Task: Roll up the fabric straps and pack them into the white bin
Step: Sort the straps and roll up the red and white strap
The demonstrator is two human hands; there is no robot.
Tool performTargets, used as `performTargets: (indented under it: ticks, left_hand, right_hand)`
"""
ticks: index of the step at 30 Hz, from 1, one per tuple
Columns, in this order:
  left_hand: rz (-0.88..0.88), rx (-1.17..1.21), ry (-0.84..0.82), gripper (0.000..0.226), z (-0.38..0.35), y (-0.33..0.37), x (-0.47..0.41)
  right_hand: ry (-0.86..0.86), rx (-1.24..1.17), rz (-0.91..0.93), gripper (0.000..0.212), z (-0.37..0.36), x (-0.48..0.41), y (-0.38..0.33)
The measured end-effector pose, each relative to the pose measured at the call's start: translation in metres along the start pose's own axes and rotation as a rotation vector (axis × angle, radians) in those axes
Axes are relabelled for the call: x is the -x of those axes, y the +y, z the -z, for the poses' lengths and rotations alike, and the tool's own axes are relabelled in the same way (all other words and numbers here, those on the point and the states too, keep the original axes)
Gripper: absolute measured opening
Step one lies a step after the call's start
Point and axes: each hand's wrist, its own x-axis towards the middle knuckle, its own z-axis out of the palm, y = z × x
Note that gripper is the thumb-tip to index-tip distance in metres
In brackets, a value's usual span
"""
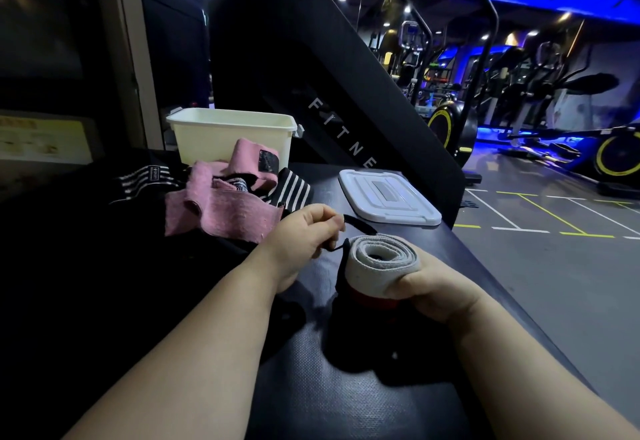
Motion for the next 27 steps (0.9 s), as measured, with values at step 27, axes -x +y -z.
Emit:
performTargets:
  ticks: [27]
  left_hand:
    - [-0.034, -0.3, -0.013, 0.055, -0.013, -0.008, -0.001]
  right_hand:
    - [0.407, 0.129, 0.198, 0.035, -0.001, -0.009, 0.014]
